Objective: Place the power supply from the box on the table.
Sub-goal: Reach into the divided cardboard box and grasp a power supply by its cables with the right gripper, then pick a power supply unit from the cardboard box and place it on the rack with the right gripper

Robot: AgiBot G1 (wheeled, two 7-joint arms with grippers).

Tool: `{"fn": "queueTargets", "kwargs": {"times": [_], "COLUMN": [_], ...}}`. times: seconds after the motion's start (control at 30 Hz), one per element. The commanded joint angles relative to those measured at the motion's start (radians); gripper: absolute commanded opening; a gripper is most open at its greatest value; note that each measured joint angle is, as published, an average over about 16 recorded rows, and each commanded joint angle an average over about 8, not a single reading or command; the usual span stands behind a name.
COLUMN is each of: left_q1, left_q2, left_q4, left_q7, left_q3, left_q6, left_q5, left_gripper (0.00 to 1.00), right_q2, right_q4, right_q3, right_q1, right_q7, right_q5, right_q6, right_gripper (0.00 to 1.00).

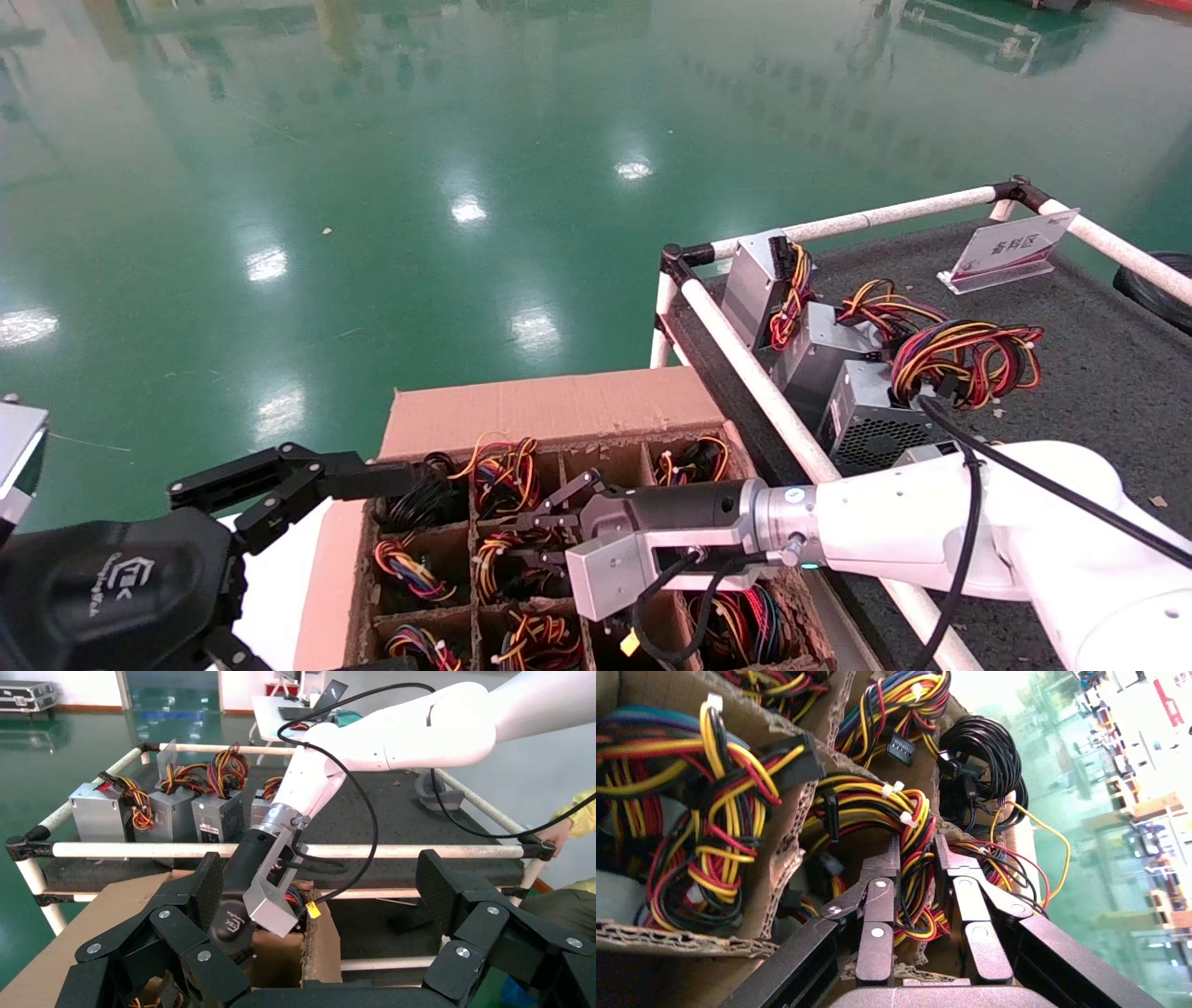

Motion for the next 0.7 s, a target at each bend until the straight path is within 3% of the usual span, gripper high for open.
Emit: {"fn": "queueTargets", "kwargs": {"times": [0.03,0.3,0.7], "left_q1": [0.000,0.000,0.000], "left_q2": [0.000,0.000,0.000], "left_q4": [0.000,0.000,0.000], "left_q7": [0.000,0.000,0.000], "left_q3": [0.000,0.000,0.000], "left_q6": [0.000,0.000,0.000], "left_q5": [0.000,0.000,0.000], "left_gripper": [1.00,1.00,1.00], "right_q2": [-0.004,0.025,0.134], "right_q4": [-0.014,-0.039,-0.001], "right_q3": [-0.001,0.015,0.086], "right_q1": [0.006,0.068,0.226], "right_q7": [-0.003,0.063,0.237], "right_q5": [0.000,0.032,0.143], "right_q6": [-0.003,-0.092,-0.239], "right_gripper": [0.00,0.00,0.00]}}
